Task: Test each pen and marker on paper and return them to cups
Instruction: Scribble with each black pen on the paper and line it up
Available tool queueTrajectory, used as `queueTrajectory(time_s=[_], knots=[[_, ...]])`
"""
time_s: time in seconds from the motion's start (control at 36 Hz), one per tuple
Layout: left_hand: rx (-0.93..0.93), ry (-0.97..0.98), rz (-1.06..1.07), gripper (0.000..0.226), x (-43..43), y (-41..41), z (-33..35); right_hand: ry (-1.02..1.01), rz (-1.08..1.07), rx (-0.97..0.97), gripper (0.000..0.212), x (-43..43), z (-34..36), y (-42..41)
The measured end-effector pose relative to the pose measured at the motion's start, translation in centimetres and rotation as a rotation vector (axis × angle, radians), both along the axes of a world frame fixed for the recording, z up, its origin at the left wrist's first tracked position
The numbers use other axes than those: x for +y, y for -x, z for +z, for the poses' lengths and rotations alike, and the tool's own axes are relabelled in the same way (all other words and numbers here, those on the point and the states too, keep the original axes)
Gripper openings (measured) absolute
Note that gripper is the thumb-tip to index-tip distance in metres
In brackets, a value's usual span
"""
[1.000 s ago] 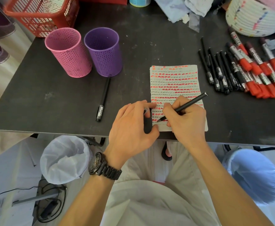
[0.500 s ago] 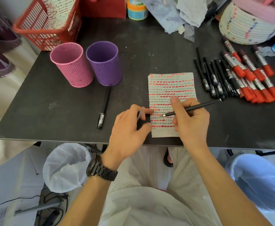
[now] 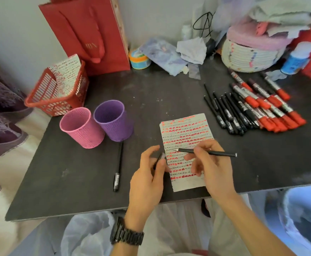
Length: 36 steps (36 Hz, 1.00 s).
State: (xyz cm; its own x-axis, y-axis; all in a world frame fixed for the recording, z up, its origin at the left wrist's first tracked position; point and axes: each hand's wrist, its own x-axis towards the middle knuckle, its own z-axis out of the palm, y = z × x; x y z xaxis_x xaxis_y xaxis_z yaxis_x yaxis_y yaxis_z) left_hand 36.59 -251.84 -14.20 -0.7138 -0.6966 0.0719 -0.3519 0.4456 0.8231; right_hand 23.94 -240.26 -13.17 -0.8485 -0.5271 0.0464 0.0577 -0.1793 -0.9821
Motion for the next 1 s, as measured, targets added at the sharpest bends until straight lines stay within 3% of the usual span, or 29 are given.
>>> queueTrajectory(time_s=[0.19, 0.5, 0.61, 0.72, 1.0], knots=[[0.060, 0.031, 0.012, 0.009, 0.12, 0.25, -0.13, 0.017, 0.001, -0.022, 0.010, 0.26, -0.05, 0.00], [0.090, 0.019, 0.037, 0.022, -0.01, 0.14, 0.09, 0.030, 0.033, -0.045, 0.015, 0.40, -0.15, 0.08], [0.104, 0.016, 0.040, 0.017, 0.03, 0.14, 0.22, 0.058, 0.037, -0.055, 0.011, 0.44, -0.24, 0.12], [0.102, 0.018, 0.037, 0.015, 0.02, 0.12, 0.10, 0.087, 0.062, -0.067, 0.019, 0.56, -0.21, 0.18], [0.188, 0.049, -0.026, 0.024, -0.10, -0.04, 0.23, -0.011, 0.159, 0.063, 0.004, 0.58, -0.17, 0.02]])
